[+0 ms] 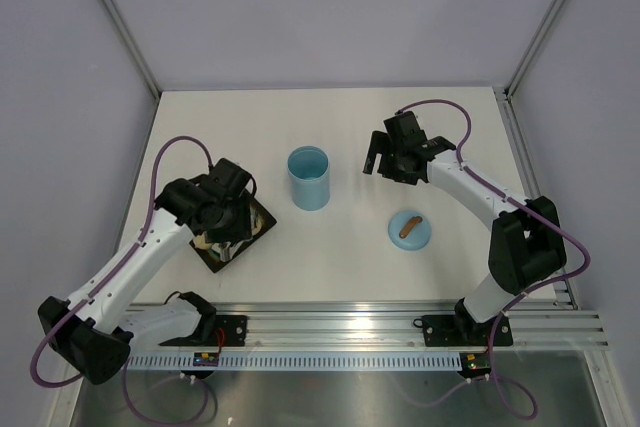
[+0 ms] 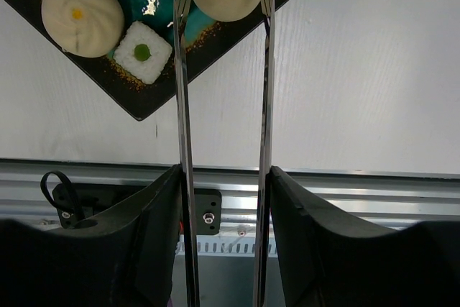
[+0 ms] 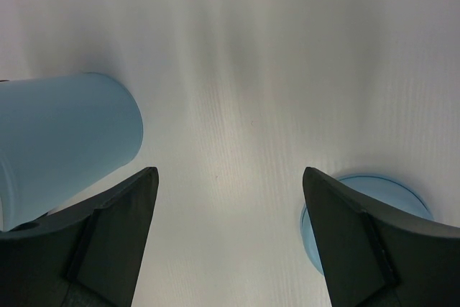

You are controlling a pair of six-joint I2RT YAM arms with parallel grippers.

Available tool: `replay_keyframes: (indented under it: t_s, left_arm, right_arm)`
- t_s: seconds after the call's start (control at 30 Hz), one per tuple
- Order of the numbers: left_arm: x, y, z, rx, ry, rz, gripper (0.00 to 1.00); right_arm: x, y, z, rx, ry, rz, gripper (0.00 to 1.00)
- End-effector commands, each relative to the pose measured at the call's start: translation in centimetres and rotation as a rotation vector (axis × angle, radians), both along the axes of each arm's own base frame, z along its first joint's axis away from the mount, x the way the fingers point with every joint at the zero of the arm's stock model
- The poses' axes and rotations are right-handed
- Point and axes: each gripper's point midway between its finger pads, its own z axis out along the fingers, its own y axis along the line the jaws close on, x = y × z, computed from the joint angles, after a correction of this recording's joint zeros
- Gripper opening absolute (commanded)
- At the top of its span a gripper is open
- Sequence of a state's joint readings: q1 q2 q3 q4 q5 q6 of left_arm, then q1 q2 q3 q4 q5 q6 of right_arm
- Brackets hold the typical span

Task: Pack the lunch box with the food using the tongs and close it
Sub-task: Pick up the fake food from the plate.

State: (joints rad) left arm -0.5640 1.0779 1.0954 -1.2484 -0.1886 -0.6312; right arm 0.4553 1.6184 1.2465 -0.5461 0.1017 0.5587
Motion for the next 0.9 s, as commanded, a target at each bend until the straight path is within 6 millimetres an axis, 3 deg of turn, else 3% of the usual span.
replay_keyframes:
  t_s: [0.0,0.17,0.5,0.77,0.87]
  left_arm:
    - [0.9,-0.6,0.0,-0.021,-0.037,0.008,0.52]
    - [1.0,-0.6,-0.2,-0.021,-0.036,0.006,0.50]
    - [0.9,-0.7,0.3,-0.029,-0.040,0.004,0.22]
    - [1.8,0.0,2.9,-0.003,-0.107,0.016,0.00]
    - [2.0,0.1,3.4,0.001,-0.120,0.019,0.00]
  right_arm:
    - [-0.2,0.6,1.7,0.037,-0.037,0.007,0.89]
    - [-0.1,0.6,1.8,0.041,-0.040,0.005,0.89]
    - [-0.2,0.6,1.9,0.044,-0.040,0.007,0.89]
    - [-0.1,0.6,2.0,0.047,-0.046,0.007,0.89]
    - [0.0,0.7,1.9,0.046,-0.044,0.009,0.89]
